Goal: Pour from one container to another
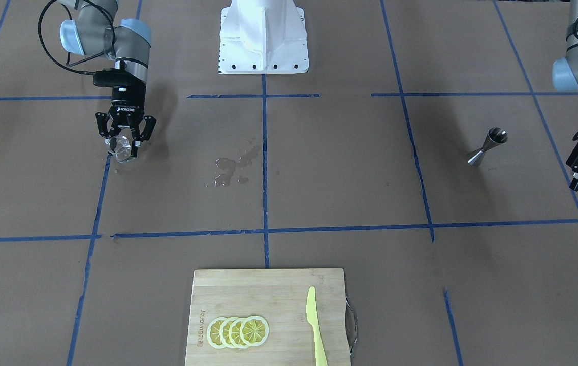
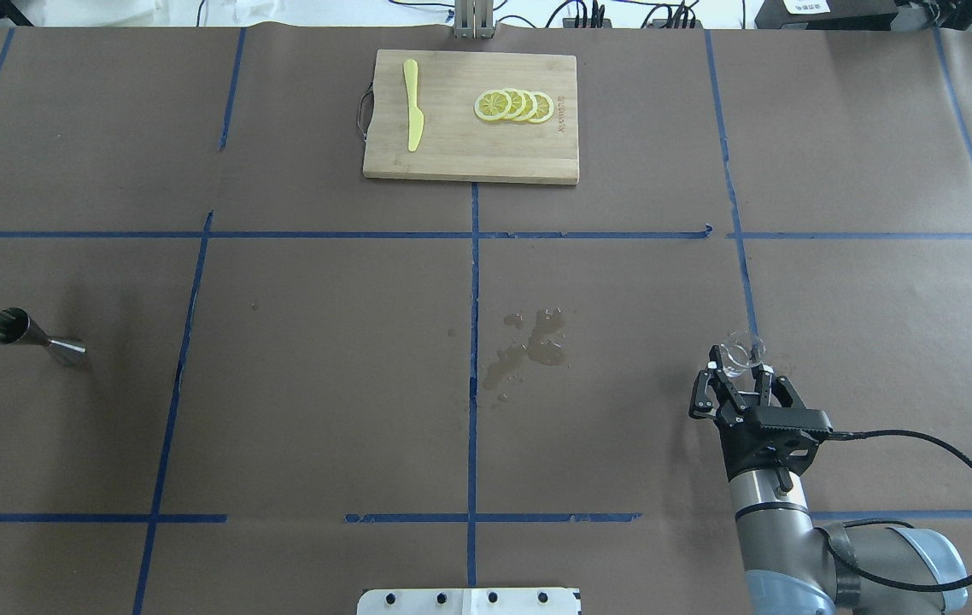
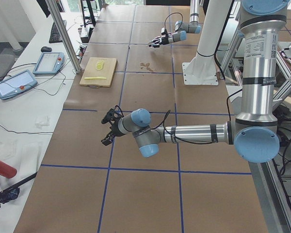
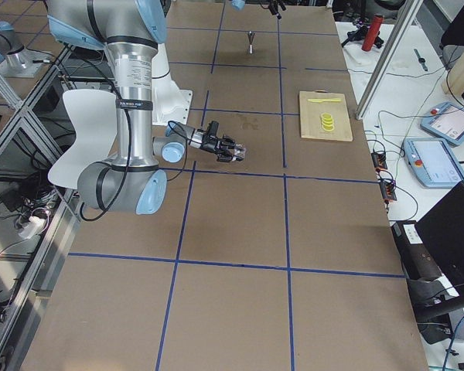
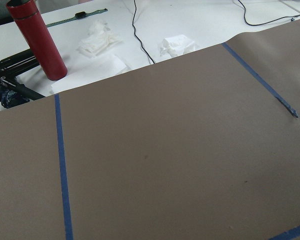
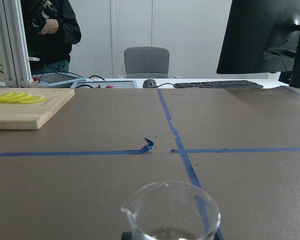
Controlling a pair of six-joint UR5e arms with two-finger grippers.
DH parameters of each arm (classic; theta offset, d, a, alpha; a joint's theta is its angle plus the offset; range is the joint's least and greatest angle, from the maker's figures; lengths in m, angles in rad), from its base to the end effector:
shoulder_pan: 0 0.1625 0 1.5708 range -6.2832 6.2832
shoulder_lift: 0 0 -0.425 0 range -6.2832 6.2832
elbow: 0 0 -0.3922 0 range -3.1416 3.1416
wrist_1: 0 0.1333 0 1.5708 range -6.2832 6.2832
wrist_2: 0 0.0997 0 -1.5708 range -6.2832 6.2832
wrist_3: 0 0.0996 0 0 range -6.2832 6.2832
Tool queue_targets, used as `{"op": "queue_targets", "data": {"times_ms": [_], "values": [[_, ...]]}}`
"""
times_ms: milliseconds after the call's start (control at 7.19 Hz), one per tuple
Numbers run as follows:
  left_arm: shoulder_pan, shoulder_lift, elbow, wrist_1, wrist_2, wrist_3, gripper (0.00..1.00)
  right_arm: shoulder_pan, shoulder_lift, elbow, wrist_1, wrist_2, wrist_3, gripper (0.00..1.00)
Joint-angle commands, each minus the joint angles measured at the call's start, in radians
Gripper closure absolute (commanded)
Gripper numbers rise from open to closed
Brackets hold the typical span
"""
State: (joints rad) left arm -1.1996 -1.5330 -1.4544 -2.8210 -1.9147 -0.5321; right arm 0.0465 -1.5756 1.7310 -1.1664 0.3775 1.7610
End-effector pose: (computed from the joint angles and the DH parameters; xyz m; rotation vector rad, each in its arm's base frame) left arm 0.0886 -0.5025 0.6016 0.8399 0.7499 0.0449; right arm -0.4784 -0.2484 0.5050 1.1322 -0.5782 0.5377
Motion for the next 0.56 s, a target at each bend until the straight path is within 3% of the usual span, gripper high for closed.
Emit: {"op": "queue_targets", "data": {"times_ms": [0, 417], "values": [[0.0, -0.001, -0.001, 0.0, 0.0, 0.0, 0.0, -0.001, -0.001, -0.019, 0.013, -0.008, 0.0, 1.0], [0.0, -0.003, -0.006, 0.0, 0.002, -0.002, 0.0, -0.002, -0.004, -0.025, 0.013, -0.009, 0.002, 1.0]]}}
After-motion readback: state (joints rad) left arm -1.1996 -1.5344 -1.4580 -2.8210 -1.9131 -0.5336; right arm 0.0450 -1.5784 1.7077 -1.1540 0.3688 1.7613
